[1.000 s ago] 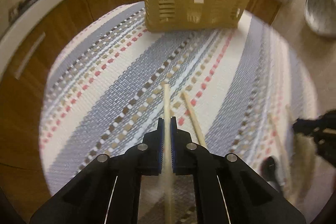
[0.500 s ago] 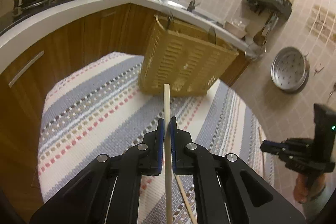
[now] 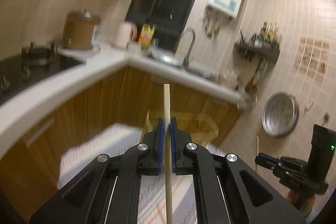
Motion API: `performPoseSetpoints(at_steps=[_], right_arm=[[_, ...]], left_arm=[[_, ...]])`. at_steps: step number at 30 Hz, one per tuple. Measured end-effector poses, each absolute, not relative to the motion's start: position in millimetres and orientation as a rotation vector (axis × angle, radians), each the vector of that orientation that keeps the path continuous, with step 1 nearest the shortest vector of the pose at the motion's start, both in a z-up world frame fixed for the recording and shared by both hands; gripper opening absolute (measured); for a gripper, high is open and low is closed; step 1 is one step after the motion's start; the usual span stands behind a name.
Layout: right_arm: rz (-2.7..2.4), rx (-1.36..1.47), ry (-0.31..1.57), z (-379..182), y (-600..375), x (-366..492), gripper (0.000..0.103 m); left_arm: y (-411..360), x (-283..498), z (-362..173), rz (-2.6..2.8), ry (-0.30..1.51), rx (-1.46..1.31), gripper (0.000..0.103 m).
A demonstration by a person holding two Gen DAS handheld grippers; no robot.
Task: Organize utensils
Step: 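Lift both chopsticks upright over the yellow holder and open both grippers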
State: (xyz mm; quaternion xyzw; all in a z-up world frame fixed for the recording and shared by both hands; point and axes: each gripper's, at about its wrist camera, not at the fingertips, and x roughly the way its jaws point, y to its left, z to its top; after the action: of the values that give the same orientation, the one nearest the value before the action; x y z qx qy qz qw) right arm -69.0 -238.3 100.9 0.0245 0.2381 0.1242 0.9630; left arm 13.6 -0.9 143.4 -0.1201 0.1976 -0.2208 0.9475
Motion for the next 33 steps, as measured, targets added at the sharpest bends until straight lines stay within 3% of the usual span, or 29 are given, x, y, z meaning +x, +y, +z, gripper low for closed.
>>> performPoseSetpoints(at_steps=[5,13,22,33], right_arm=[[0.22,0.055,0.312,140,-235,-38,0.004],[0.141,0.052,0.127,166,-243,23,0.004],[0.031,0.013,0.09,132,-254,93,0.004],[-0.012,0.014,0.086,99,-258,110,0.004]], left_arm=[[-27,41,175,-0.432,0.265,-0.232,0.003],[-52,107,179,-0.427,0.152,-0.214,0.004],[-47,177,147,-0.544,0.165,-0.272,0.003],[-63,180,109,-0.514,0.175,-0.19,0.004]])
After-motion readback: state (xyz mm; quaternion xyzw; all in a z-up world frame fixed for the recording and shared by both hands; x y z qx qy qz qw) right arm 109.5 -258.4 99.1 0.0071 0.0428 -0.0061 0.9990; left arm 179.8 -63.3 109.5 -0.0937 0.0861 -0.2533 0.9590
